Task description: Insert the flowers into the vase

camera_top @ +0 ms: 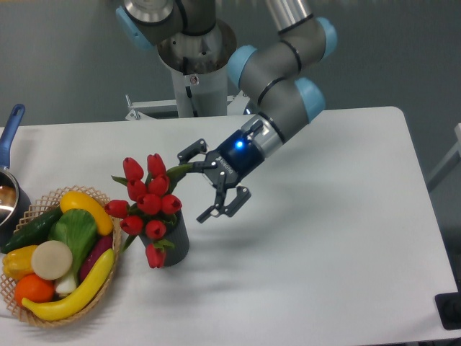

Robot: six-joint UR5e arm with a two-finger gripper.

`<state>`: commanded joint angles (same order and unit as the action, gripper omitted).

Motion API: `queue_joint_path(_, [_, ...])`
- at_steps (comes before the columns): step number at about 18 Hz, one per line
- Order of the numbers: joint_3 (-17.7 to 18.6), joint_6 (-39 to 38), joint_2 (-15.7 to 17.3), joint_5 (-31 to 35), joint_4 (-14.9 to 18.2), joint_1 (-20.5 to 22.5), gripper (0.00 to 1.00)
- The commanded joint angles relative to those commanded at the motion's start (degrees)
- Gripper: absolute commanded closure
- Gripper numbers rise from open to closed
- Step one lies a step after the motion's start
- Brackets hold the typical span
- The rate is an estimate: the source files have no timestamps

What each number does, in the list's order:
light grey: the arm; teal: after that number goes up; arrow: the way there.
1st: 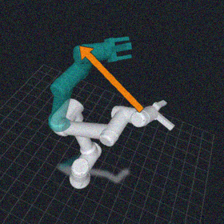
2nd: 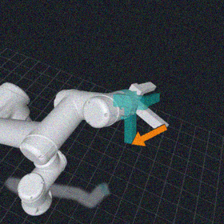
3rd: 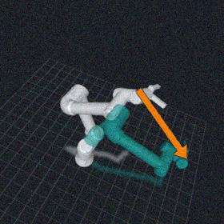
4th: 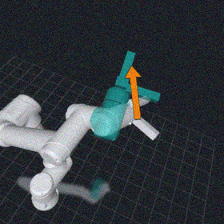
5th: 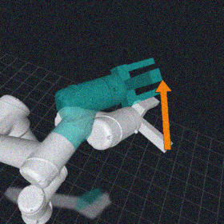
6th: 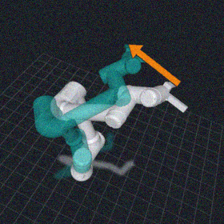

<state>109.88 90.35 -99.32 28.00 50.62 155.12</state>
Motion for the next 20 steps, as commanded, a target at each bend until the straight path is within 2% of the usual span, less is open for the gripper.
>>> queue_joint_path(2, [-2.90,-0.44,0.62,6.24,0.17,1.05,0.00])
queue_joint_path(5, [-6.51,-0.44,1.06,7.76,0.18,4.48,0.00])
queue_joint_path(8, [-12.56,-0.44,1.41,14.42,0.70,6.59,0.00])
queue_joint_path(10, [-16.43,-0.18,1.41,20.48,1.93,6.86,0.00])
queue_joint_path(12, [-18.81,0.78,1.59,25.58,4.21,6.95,0.00])
queue_joint_path(14, [-19.70,4.28,1.85,30.16,6.41,7.03,0.00])
queue_joint_path(16, [-19.70,10.95,2.29,33.50,9.30,7.30,0.00])
queue_joint_path(20, [-19.71,20.90,3.00,35.63,13.09,9.05,0.00])
